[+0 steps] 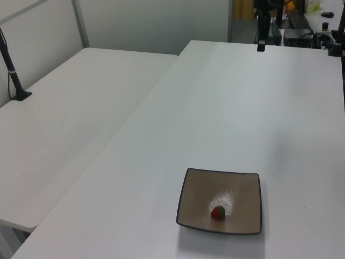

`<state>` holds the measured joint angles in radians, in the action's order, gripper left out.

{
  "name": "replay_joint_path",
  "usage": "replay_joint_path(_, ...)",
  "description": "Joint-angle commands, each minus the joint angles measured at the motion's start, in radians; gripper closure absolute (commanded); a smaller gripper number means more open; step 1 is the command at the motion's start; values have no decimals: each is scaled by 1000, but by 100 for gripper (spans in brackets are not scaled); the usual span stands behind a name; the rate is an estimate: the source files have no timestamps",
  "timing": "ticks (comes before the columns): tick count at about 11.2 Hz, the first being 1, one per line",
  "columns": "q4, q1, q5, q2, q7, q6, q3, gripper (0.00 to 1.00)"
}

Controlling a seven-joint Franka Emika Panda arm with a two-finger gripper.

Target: Strawberries on a ceramic plate

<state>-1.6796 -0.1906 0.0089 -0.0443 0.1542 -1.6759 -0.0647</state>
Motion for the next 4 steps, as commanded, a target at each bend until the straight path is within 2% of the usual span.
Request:
replay_joint_path(1,-25,7,10,-22,19,-30,2,0)
replay_joint_path(4,-25,7,10,-22,22,-27,2,0)
